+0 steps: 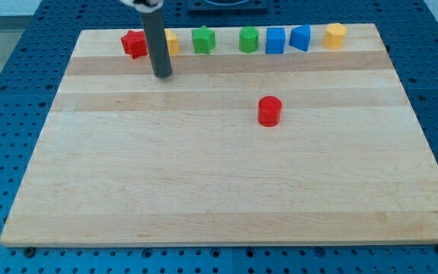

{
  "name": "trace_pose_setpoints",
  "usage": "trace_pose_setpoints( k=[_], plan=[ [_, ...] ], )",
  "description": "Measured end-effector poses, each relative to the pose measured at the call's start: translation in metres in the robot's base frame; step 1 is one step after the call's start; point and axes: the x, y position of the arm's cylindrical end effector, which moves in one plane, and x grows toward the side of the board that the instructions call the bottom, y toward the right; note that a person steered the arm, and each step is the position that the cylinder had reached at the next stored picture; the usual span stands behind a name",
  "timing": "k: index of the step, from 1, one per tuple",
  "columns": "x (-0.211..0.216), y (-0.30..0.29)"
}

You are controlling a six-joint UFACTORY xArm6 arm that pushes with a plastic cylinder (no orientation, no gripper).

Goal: Slide the red circle towards top left

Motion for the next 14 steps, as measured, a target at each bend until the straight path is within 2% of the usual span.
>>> trace_pose_setpoints(
  k=[1, 3, 4, 5, 6, 7, 8, 9, 10, 14],
  plan=[
    [0.080, 0.002],
    [0.209, 0.091],
    [0.226, 0.153],
    [0.199, 0.216],
    [0.137, 0.267],
    [0.132, 0.269],
    [0.082, 0.266],
    [0.070, 0.263],
    [0.071, 0.256],
    [0.077, 0.109]
  ],
)
